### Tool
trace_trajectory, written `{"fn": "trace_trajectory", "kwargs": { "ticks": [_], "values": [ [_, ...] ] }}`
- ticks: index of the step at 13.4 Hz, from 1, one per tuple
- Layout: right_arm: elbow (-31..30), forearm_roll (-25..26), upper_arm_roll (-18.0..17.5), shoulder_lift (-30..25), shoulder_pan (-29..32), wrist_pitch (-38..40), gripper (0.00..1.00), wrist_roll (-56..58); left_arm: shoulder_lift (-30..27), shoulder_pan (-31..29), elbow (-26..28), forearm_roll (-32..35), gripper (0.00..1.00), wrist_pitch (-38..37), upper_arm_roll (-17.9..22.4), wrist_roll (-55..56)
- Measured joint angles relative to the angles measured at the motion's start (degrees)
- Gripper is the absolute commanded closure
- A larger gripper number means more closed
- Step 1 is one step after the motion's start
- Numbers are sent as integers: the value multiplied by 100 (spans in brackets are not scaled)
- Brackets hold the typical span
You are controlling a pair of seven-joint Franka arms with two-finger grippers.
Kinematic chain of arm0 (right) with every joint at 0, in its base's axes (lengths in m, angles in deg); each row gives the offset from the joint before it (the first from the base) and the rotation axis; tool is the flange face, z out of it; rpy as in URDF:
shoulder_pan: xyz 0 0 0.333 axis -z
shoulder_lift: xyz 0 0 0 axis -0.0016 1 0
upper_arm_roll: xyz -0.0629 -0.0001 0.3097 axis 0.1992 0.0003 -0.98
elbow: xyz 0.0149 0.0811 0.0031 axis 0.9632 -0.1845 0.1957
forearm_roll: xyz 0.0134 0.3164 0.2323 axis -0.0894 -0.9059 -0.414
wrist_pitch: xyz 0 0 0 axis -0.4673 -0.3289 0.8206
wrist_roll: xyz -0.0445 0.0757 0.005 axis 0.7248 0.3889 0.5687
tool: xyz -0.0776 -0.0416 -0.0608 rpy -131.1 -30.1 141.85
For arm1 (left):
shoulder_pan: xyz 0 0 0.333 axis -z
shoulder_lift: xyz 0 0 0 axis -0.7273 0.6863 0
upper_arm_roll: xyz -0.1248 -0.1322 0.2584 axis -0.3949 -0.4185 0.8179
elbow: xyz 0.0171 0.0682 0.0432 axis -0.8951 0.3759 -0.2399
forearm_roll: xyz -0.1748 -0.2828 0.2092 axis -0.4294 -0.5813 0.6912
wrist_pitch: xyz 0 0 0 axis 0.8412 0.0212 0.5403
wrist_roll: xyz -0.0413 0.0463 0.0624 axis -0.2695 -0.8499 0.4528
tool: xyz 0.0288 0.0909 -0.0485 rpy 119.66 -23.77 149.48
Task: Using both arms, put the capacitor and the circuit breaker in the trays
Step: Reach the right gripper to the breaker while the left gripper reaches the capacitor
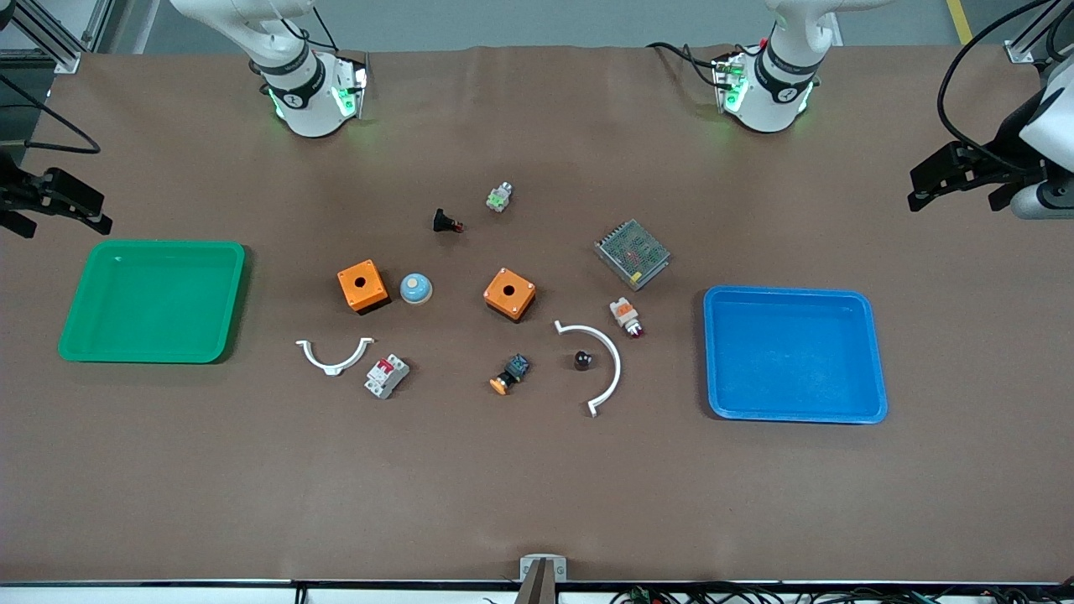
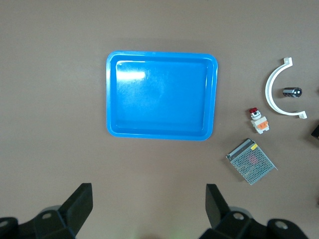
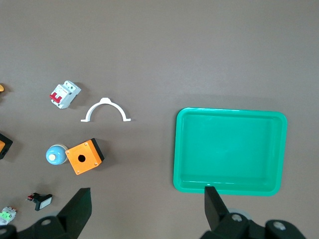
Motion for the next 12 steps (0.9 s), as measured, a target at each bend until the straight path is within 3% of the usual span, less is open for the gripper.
{"fn": "trace_trajectory", "kwargs": {
  "ticks": [6, 9, 12],
  "values": [
    [0, 0, -3, 11, 0, 0, 0, 0, 141, 11, 37, 0, 0, -3, -4, -3],
    [-3, -6, -35, 51, -20, -10, 0, -121, 675, 200, 90, 0, 0, 354, -43, 2],
    [-19, -9, -82, 368, -434, -233, 0, -887, 1427, 657, 142, 0, 0, 1127, -83, 329]
  ]
}}
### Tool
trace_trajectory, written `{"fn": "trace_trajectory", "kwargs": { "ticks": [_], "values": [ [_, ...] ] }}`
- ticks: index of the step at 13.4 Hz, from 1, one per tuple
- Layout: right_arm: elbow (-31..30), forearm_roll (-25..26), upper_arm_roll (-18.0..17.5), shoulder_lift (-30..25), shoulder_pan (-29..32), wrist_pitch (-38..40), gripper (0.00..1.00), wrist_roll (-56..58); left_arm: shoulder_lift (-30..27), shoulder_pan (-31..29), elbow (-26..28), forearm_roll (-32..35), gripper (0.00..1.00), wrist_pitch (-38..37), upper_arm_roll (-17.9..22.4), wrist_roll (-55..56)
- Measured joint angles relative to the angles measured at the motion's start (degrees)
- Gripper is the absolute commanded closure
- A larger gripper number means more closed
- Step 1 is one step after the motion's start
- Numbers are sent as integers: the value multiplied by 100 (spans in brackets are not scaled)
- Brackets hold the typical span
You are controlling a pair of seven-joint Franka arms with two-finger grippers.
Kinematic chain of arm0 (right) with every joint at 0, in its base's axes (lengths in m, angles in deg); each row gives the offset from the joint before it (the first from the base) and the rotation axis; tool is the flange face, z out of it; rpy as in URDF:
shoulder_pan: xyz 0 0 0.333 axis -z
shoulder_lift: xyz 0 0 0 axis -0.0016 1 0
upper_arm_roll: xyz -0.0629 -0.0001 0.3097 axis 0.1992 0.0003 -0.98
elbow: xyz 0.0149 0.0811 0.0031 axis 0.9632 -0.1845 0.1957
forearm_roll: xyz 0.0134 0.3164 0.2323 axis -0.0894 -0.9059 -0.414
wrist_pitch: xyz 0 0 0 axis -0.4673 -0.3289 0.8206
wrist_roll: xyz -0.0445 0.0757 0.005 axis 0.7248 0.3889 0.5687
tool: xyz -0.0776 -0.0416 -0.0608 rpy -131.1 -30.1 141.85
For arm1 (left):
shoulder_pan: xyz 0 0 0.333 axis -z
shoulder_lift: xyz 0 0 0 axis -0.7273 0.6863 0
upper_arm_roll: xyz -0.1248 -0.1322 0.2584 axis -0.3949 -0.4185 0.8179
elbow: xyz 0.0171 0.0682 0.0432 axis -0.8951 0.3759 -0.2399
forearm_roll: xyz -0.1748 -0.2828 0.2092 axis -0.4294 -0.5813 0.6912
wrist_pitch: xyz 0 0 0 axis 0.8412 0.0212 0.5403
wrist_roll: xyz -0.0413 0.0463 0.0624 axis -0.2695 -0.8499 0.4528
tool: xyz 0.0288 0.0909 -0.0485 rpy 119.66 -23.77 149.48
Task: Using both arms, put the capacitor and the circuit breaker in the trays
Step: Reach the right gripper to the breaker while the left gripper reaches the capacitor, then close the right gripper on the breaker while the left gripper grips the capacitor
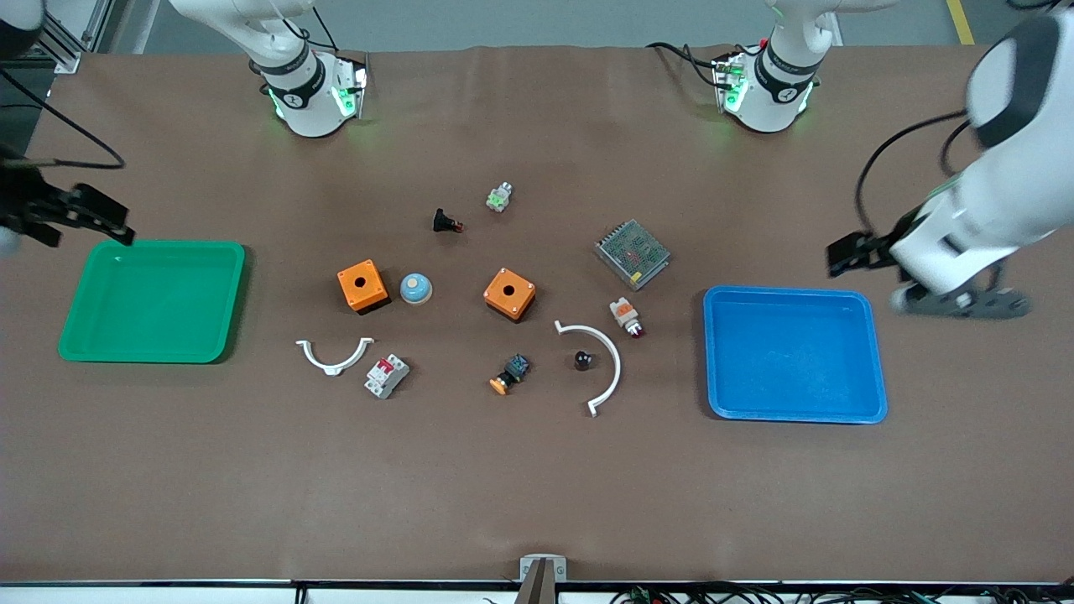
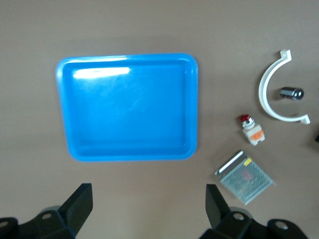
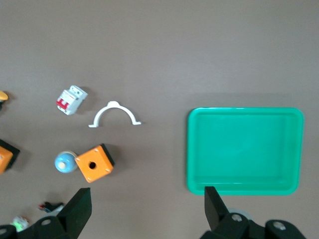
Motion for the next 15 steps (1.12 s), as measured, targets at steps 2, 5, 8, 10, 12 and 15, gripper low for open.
{"fn": "trace_trajectory", "kwargs": {
  "ticks": [2, 5, 8, 10, 12, 15],
  "values": [
    [-33, 0, -30, 427, -385, -346, 0, -673, 500, 320, 8, 32, 0, 522, -13, 413],
    [-260, -2, -42, 1034, -793, -1160, 0, -1450, 1203, 764, 7, 212, 1, 1299, -31, 1376],
    [-443, -2, -47, 1516, -1152, -1766, 0, -2238, 1830, 1197, -39, 215, 10, 1970, -47, 2354],
    [-474, -4, -46, 1856, -1316, -2258, 0, -3057, 2216, 1521, -144, 215, 17, 2505, -53, 3043],
    [-481, -3, -48, 2223, -1467, -2770, 1, -3941, 2649, 1862, -353, 215, 21, 2972, -49, 3648],
    [-477, -2, -48, 2744, -1671, -3038, 1, -4408, 3194, 2258, -599, 218, 26, 3487, -29, 4268]
  ]
}}
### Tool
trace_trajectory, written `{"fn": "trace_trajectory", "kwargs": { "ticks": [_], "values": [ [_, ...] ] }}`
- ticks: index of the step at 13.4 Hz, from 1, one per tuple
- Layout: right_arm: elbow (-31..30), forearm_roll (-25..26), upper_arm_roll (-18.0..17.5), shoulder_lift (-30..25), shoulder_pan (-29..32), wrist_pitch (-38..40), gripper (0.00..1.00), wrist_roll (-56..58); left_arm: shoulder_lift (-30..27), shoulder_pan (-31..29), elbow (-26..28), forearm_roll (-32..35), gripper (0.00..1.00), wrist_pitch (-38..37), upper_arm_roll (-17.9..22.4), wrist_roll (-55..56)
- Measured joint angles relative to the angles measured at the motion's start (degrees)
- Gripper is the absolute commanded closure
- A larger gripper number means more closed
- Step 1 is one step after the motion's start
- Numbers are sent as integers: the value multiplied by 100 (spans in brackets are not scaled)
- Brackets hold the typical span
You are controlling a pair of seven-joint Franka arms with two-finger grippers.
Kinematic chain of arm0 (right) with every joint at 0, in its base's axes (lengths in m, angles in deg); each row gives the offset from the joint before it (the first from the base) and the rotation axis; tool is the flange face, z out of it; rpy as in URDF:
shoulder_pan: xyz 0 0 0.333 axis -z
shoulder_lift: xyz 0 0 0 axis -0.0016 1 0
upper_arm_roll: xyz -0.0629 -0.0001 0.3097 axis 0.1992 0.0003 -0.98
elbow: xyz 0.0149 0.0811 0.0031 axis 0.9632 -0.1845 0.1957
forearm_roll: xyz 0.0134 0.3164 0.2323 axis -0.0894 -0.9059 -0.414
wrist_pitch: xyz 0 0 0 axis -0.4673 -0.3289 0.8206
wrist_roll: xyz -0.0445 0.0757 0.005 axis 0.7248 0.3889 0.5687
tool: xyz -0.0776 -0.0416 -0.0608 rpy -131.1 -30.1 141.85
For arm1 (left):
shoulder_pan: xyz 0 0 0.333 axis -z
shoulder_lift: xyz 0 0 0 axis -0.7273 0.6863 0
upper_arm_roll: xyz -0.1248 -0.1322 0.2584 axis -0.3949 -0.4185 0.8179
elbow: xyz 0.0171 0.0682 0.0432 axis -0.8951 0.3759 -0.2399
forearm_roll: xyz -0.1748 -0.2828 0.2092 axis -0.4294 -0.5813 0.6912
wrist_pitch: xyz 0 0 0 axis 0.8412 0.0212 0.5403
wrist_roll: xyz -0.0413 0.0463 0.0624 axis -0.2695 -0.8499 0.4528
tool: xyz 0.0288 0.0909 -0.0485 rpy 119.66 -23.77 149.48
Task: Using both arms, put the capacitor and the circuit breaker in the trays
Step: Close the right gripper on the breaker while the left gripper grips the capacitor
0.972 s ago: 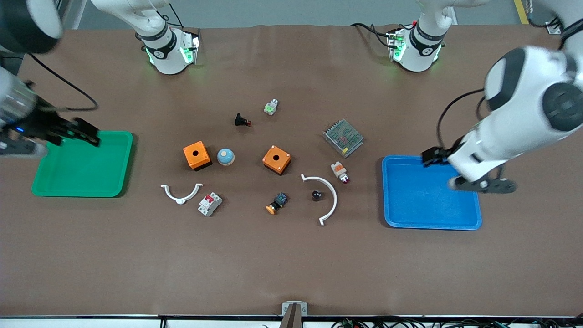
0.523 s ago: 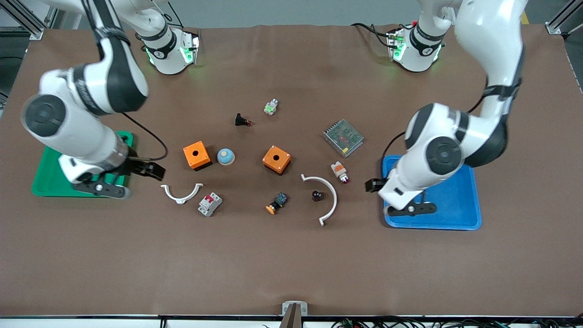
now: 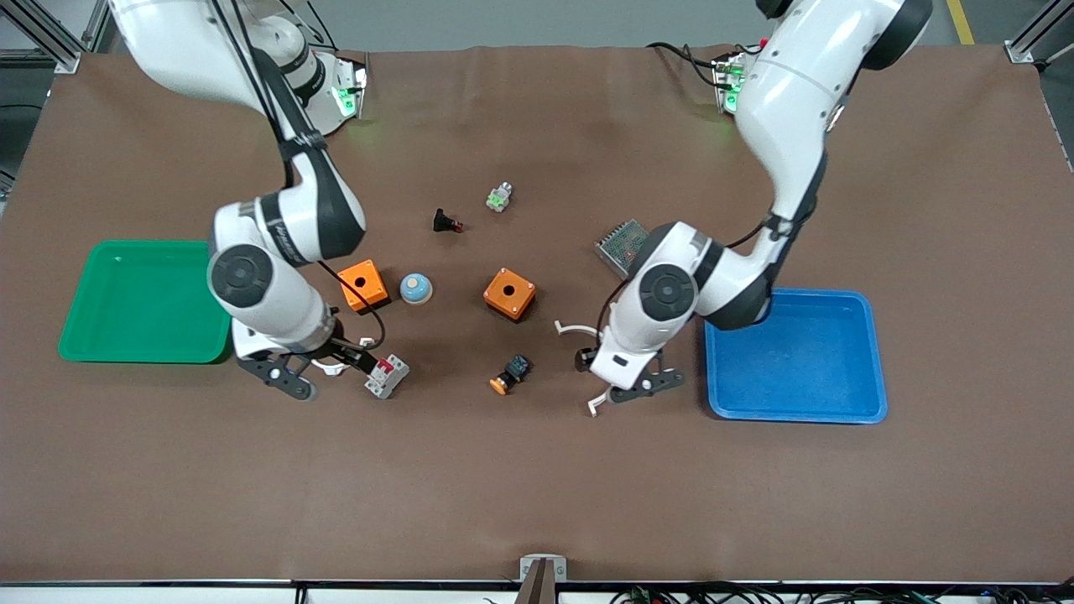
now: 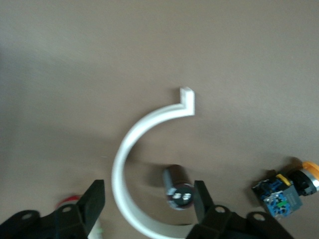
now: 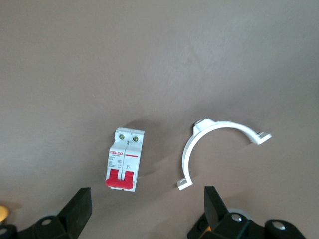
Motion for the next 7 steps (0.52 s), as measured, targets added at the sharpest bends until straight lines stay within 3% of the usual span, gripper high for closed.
{"fn": "trace_trajectory", "kwargs": {
  "ticks": [3, 5, 6, 7],
  "values": [
    [10, 0, 1, 506, -96, -483, 1, -435, 259, 150, -72, 1, 34, 339, 8, 219],
    [40, 0, 1, 763, -135, -696, 1, -645, 360, 226, -79, 6, 46, 499, 30, 293],
    [59, 0, 1, 832, -149, -722, 1, -686, 394, 263, -79, 7, 54, 518, 56, 302],
    [67, 0, 1, 866, -160, -726, 4, -700, 415, 291, -80, 12, 71, 522, 75, 304]
  ]
}}
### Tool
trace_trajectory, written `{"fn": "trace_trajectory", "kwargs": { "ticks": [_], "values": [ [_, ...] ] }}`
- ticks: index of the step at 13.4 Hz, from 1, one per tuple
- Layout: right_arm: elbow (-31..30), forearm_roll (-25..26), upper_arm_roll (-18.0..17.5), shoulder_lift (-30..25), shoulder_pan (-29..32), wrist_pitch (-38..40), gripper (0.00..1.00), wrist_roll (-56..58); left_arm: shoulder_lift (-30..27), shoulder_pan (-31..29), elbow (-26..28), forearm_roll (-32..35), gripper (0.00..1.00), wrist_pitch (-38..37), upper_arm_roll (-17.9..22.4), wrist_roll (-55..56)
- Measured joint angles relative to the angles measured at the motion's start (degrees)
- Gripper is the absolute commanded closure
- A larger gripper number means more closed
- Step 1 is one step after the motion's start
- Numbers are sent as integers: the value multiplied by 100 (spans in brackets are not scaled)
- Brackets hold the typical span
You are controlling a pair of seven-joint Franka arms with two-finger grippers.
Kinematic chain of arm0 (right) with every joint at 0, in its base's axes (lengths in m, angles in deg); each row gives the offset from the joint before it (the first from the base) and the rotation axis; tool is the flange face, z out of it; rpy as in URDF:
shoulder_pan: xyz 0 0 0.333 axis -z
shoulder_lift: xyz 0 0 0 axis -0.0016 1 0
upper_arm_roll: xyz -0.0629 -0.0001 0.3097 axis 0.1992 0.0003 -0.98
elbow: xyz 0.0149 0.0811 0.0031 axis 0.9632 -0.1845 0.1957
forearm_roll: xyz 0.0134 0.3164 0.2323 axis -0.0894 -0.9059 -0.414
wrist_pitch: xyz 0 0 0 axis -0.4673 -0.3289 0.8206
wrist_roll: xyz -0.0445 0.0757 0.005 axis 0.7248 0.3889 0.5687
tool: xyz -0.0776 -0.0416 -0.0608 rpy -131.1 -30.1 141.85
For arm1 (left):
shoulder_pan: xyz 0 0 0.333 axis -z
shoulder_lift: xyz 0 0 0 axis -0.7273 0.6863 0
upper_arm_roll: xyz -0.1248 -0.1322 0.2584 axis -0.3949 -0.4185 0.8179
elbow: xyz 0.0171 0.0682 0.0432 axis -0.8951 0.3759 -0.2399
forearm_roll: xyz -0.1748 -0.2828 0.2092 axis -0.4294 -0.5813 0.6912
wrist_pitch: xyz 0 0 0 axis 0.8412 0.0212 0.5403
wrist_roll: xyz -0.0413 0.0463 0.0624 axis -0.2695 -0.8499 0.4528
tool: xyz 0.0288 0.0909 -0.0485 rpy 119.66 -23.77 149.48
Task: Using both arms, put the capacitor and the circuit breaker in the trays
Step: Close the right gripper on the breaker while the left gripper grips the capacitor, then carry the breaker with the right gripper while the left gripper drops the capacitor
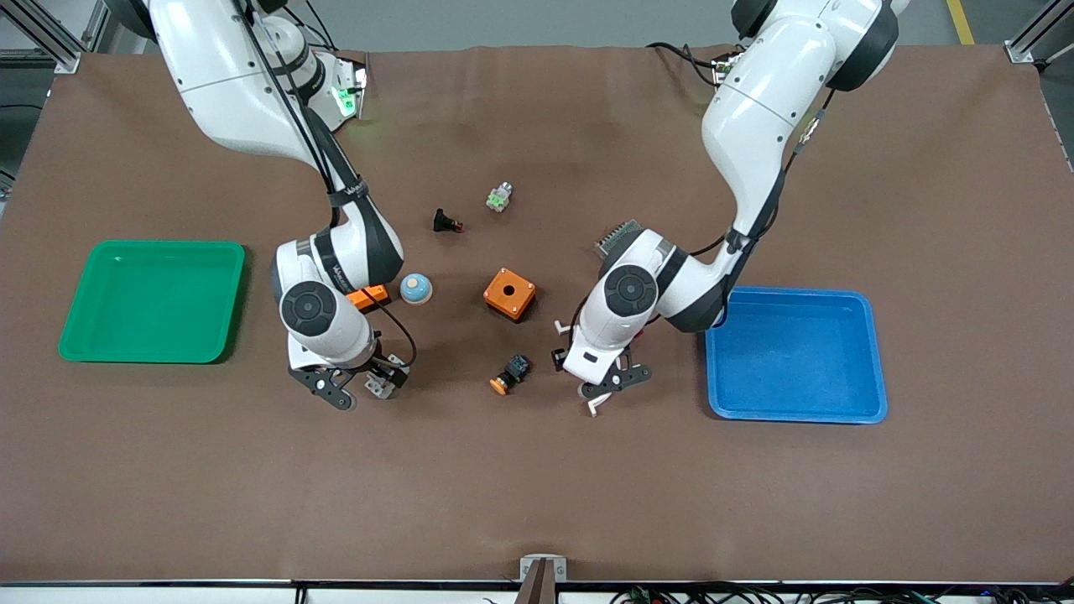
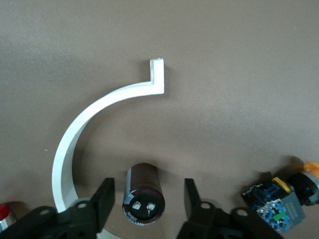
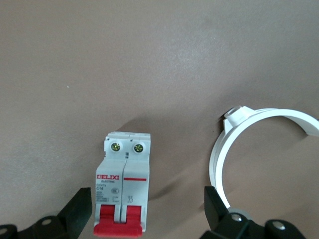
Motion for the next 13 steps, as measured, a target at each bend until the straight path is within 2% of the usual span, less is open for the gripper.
{"fn": "trace_trajectory", "kwargs": {
  "ticks": [1, 2, 3, 5, 6, 9, 13],
  "values": [
    [2, 0, 0, 15, -13, 0, 23, -3, 11, 14, 0, 35, 91, 1, 6, 1],
    [2, 0, 0, 28, -34, 0, 39, -6, 14, 19, -1, 105, 100, 1, 6, 3],
    [3, 0, 0, 42, -55, 0, 44, -26, 14, 19, -10, 167, 100, 1, 9, 4],
    [7, 0, 5, 60, -65, 1, 77, -200, -11, 3, -76, 264, 100, -19, 68, 8],
    [16, 0, 13, 62, -65, 2, 87, -255, -79, -18, -132, 308, 100, -112, 144, 9],
    [69, 0, 30, 64, -66, 23, 96, -289, -713, -370, -152, 395, 100, -997, 339, -220],
    [418, 5, 155, 62, 106, 512, 96, -214, -1825, -1573, 879, 426, 100, -1345, 348, -1853]
  ]
}}
